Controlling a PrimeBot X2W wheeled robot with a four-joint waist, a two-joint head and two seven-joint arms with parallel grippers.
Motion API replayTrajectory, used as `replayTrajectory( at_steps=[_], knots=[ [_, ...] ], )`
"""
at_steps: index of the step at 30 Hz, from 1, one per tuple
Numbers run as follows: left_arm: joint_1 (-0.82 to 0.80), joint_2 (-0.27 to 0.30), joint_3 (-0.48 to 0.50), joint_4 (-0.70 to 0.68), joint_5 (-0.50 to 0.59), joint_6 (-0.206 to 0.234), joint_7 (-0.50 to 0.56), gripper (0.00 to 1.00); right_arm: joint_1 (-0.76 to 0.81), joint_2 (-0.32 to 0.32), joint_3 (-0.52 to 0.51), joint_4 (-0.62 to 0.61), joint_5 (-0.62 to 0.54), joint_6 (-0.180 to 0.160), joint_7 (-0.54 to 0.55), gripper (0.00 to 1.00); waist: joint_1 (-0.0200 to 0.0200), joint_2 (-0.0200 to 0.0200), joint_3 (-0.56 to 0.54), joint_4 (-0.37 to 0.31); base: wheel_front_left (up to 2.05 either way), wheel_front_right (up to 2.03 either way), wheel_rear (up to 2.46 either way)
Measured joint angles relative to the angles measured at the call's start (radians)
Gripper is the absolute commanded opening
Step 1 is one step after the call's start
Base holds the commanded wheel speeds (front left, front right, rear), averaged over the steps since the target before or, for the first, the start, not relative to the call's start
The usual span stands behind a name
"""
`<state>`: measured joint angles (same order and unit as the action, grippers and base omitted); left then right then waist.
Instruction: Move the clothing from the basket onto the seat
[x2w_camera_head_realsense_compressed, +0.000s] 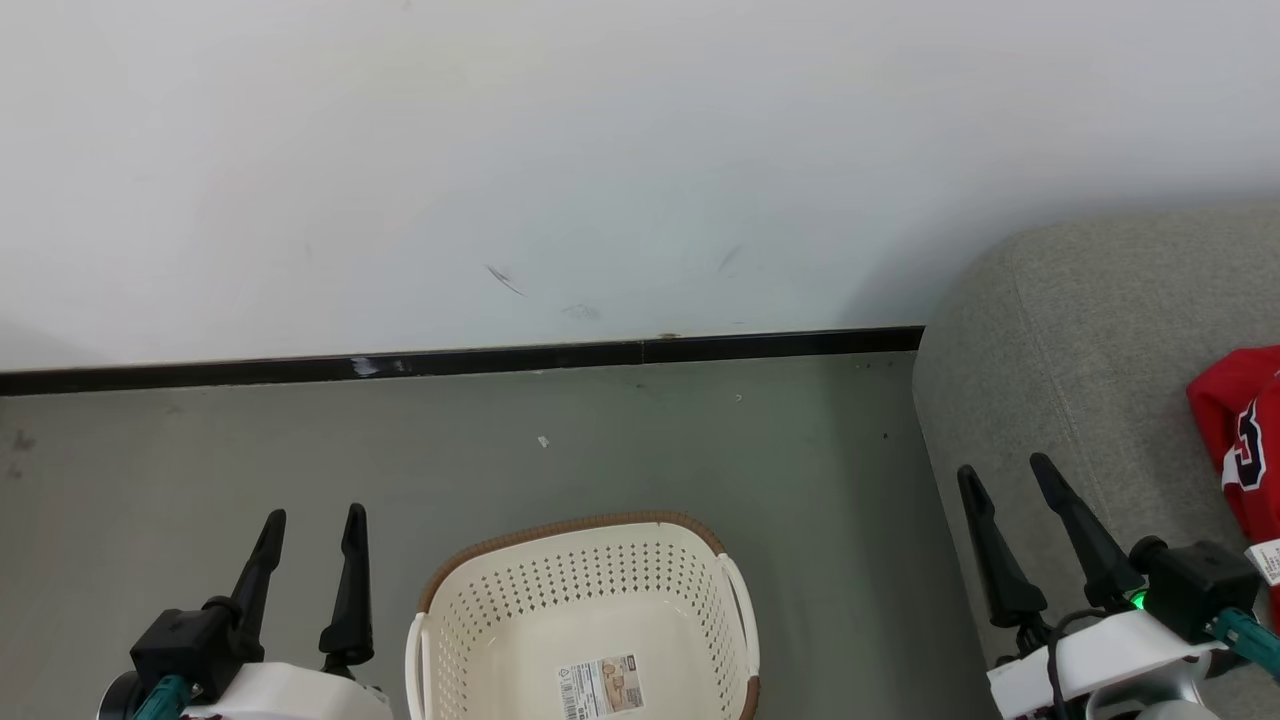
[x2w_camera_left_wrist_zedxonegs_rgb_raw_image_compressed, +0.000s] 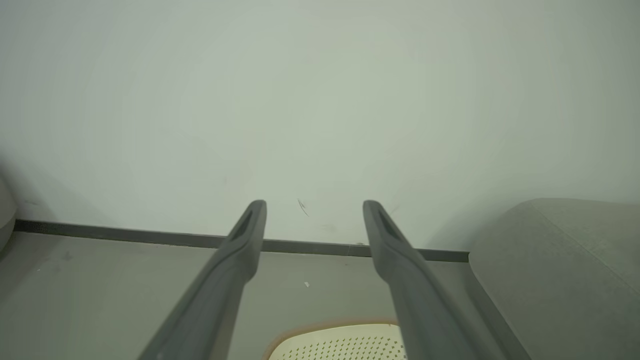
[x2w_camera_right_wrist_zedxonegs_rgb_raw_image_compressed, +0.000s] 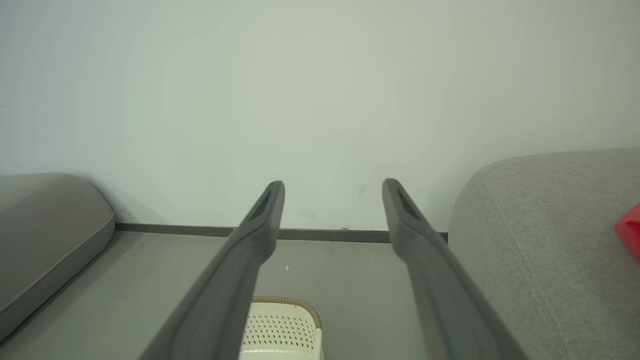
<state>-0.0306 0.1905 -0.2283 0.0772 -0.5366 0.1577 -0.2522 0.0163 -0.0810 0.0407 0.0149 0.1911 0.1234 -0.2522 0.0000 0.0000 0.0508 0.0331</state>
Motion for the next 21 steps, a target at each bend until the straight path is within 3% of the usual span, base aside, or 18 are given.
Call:
replayTrajectory(
  at_steps=[21],
  knots=[
    [0.021, -0.043, 0.056, 0.026, 0.054, -0.056, 0.0, 1.0, 0.0, 0.019, -0.016, -0.006, -0.018, 0.0, 0.0, 1.0, 0.0, 0.0, 0.004, -0.013, 0.0, 0.0, 0.0]
  ],
)
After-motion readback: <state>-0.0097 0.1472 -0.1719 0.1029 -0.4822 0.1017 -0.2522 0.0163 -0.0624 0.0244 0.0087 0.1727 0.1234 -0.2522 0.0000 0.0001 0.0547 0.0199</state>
